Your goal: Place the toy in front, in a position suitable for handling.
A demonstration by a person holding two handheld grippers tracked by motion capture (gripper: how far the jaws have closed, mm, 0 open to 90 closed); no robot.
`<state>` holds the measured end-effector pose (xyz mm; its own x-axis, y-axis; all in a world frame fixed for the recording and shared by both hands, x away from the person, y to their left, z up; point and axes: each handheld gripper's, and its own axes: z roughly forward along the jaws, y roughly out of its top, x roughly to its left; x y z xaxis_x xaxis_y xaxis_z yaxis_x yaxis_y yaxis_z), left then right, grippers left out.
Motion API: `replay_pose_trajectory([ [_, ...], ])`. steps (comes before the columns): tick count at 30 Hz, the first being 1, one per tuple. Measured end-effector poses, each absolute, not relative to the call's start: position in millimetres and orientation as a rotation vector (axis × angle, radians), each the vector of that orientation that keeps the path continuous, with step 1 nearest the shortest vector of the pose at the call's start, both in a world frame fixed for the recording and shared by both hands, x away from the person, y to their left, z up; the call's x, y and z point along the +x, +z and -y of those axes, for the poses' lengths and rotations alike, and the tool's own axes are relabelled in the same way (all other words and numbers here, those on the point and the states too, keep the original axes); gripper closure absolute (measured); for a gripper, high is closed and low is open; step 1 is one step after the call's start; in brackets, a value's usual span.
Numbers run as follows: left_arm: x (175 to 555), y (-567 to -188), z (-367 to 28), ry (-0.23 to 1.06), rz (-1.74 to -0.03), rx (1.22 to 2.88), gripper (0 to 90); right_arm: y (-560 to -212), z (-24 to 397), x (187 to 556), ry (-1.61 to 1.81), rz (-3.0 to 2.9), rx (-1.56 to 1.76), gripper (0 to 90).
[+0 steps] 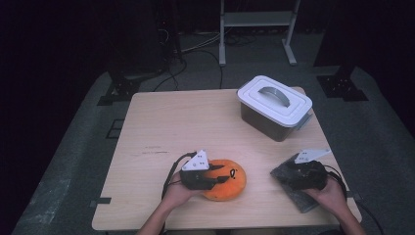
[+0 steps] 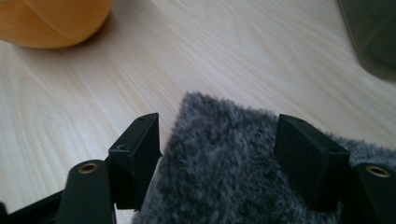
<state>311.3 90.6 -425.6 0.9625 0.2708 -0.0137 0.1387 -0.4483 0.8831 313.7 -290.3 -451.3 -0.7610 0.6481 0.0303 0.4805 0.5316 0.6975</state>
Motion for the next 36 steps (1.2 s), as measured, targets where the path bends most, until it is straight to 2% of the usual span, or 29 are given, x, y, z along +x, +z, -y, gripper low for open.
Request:
replay_pose_trajectory([
  [3,311.5,-427.3,-92.1,0.141,-0.289,2.036,59.2,-454.9,293.5,317.4,1.037,-2.549,0.969,32.0],
  [8,309.1,-427.3,-92.7,0.146,-0.266,2.048,54.8,-459.5,295.0,319.0,1.035,-2.543,0.986,39.0],
  [11,308.2,-427.1,-94.3,0.141,-0.256,2.052,49.4,-467.8,290.6,319.3,0.962,-2.578,0.972,40.9],
  [13,308.2,-426.4,-94.6,0.134,-0.262,2.051,42.7,-469.8,290.8,319.2,0.974,-2.574,0.963,40.9],
  [14,307.8,-425.4,-95.0,0.144,-0.268,2.048,42.7,-469.8,290.8,319.2,0.974,-2.574,0.963,40.9],
  [16,306.1,-422.0,-96.4,0.185,-0.267,2.048,33.0,-474.6,294.4,316.0,1.026,-2.548,0.921,41.5],
  [17,306.0,-420.3,-97.5,0.189,-0.273,2.045,33.0,-474.6,294.4,316.0,1.026,-2.548,0.921,41.5],
  [19,307.2,-418.4,-100.9,0.171,-0.294,2.037,27.1,-478.3,298.5,314.0,1.080,-2.525,0.912,42.5],
  [23,308.4,-418.6,-107.3,0.158,-0.308,2.065,19.9,-477.4,297.1,310.6,1.084,-2.535,0.887,57.2],
  [29,309.4,-417.4,-119.5,0.121,-0.322,2.076,16.2,-477.5,297.5,309.6,1.105,-2.544,0.886,64.4],
  [32,309.8,-417.6,-126.7,0.124,-0.347,2.088,12.1,-475.7,296.2,309.6,1.091,-2.564,0.892,73.9],
  [36,312.8,-423.0,-133.5,0.112,-0.376,2.101,13.1,-471.5,292.8,312.4,1.046,-2.590,0.925,77.8],
])
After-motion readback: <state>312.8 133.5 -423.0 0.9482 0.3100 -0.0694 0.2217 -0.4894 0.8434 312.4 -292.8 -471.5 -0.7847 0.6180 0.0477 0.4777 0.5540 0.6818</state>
